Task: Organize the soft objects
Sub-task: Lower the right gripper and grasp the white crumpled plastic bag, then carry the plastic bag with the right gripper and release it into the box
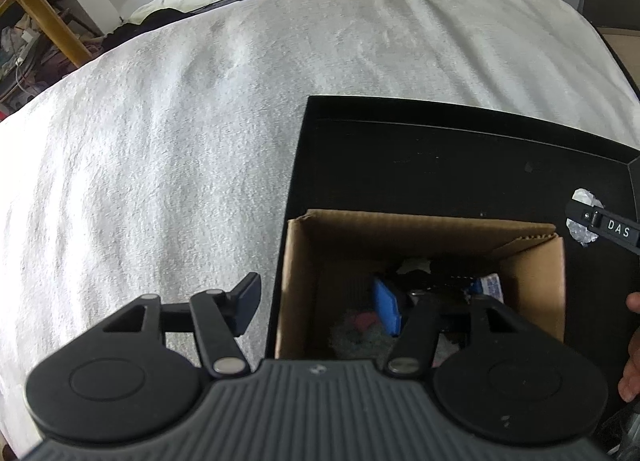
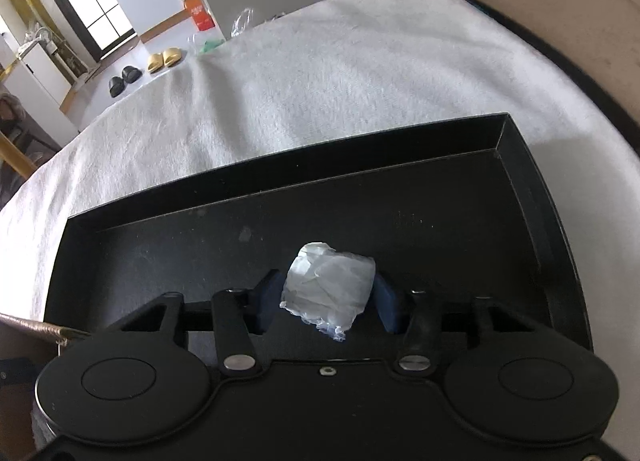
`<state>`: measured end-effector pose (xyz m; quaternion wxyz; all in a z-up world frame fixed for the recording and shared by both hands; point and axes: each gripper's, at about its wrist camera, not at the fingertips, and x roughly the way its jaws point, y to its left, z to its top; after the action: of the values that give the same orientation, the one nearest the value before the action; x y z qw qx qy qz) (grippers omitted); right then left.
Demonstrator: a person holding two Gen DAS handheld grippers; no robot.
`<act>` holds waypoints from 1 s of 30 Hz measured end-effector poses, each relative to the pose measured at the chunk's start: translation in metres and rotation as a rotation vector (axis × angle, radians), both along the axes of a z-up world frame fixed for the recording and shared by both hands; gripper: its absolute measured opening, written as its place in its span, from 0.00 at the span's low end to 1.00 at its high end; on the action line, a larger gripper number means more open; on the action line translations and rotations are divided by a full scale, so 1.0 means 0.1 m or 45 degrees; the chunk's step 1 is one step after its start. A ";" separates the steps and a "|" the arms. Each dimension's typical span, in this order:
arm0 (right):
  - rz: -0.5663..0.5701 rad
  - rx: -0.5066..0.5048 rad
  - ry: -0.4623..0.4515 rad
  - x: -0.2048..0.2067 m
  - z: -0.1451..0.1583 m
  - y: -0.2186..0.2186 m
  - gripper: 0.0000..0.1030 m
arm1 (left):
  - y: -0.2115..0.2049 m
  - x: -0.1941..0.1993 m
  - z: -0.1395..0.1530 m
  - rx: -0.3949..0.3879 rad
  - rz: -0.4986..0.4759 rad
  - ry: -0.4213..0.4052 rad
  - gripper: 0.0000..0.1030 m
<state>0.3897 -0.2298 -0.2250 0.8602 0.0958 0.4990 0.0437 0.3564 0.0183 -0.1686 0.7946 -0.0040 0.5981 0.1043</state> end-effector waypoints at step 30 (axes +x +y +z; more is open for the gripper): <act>0.195 0.122 -0.086 -0.68 0.90 0.30 0.47 | 0.18 -0.45 0.29 -0.071 0.022 -0.098 0.57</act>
<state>0.3216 -0.1995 -0.1350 0.8651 0.0967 0.4728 0.1364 0.3115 0.0364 -0.1397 0.8157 -0.0352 0.5696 0.0941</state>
